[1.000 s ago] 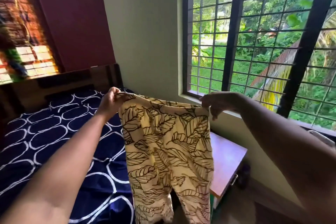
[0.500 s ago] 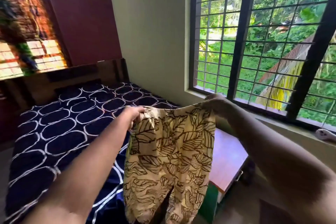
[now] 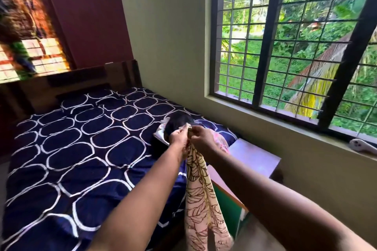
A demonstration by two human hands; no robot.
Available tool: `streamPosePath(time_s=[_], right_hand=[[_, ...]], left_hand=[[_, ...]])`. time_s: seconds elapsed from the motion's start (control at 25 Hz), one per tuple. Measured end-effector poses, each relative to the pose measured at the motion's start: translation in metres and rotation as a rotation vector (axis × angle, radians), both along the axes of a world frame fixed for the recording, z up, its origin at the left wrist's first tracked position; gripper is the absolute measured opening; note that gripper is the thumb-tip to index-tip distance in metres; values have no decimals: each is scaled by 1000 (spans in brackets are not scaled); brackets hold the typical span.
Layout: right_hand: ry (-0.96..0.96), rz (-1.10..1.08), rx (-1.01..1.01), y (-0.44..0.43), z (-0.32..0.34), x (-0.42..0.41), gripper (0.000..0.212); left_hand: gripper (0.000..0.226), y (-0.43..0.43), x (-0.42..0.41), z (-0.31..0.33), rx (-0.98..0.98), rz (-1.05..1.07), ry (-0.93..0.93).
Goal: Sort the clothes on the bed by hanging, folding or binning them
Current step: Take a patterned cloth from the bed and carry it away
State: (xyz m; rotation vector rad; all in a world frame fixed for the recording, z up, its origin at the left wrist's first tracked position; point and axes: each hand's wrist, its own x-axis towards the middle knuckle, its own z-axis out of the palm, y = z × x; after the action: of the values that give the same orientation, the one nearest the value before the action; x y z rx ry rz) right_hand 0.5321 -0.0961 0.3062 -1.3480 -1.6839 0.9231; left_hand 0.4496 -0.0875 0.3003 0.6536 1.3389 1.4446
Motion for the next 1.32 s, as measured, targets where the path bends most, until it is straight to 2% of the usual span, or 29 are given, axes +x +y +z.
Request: streamPosePath(time_s=[0.08, 0.16, 0.24, 0.32, 0.36, 0.4, 0.48, 0.56, 0.6, 0.68, 0.8, 0.84, 0.88, 0.96, 1.04, 1.12, 1.16, 1.2, 1.24, 1.32], right_hand=[[152, 42, -26, -6, -3, 6, 27], [211, 91, -57, -4, -4, 16, 21], [263, 116, -113, -1, 0, 29, 19], [314, 111, -105, 9, 4, 43, 27], [240, 121, -53, 17, 6, 52, 37], [83, 202, 3, 21, 11, 59, 50], [-195, 561, -41, 25, 24, 68, 67], [-417, 801, -201, 24, 35, 64, 53], [-514, 816, -206, 25, 36, 58, 37], [-642, 747, -74, 30, 33, 48, 12], [-690, 650, 110, 40, 33, 41, 20], [-708, 603, 165, 43, 33, 37, 16], [-726, 568, 221, 44, 34, 32, 12], [-741, 522, 306, 45, 30, 16, 25], [-655, 494, 356, 44, 25, 3, 32], [-561, 491, 367, 45, 16, -4, 33], [-540, 491, 370, 44, 9, -7, 34], [-505, 485, 367, 42, 3, -8, 35], [-422, 471, 340, 43, -4, -11, 36], [-181, 460, 282, 43, -9, -17, 35]], left_hand=[[14, -4, 1, -1, 94, -53, -103], [9, -11, 3, 2, 139, -122, -191], [12, -11, -5, 0, 146, -124, -142], [21, -16, -22, 5, 131, -285, 11], [26, -20, -31, 10, 126, -435, 89], [33, -24, -41, 17, 114, -579, 149], [40, -32, -59, 33, 92, -761, 222], [31, -34, -73, 45, 126, -804, 274], [32, -37, -78, 52, 138, -779, 292], [36, -44, -92, 58, 150, -664, 355], [35, -58, -112, 53, 140, -500, 514], [34, -63, -116, 49, 129, -463, 566], [34, -65, -119, 45, 119, -448, 620], [41, -72, -121, 41, 87, -471, 743], [48, -77, -126, 39, 44, -450, 954], [46, -81, -133, 31, -28, -306, 1205], [44, -84, -136, 22, -36, -224, 1258], [41, -86, -139, 10, -14, -140, 1228], [37, -88, -139, -1, 56, -47, 1074], [32, -94, -133, -17, 202, 214, 645]])
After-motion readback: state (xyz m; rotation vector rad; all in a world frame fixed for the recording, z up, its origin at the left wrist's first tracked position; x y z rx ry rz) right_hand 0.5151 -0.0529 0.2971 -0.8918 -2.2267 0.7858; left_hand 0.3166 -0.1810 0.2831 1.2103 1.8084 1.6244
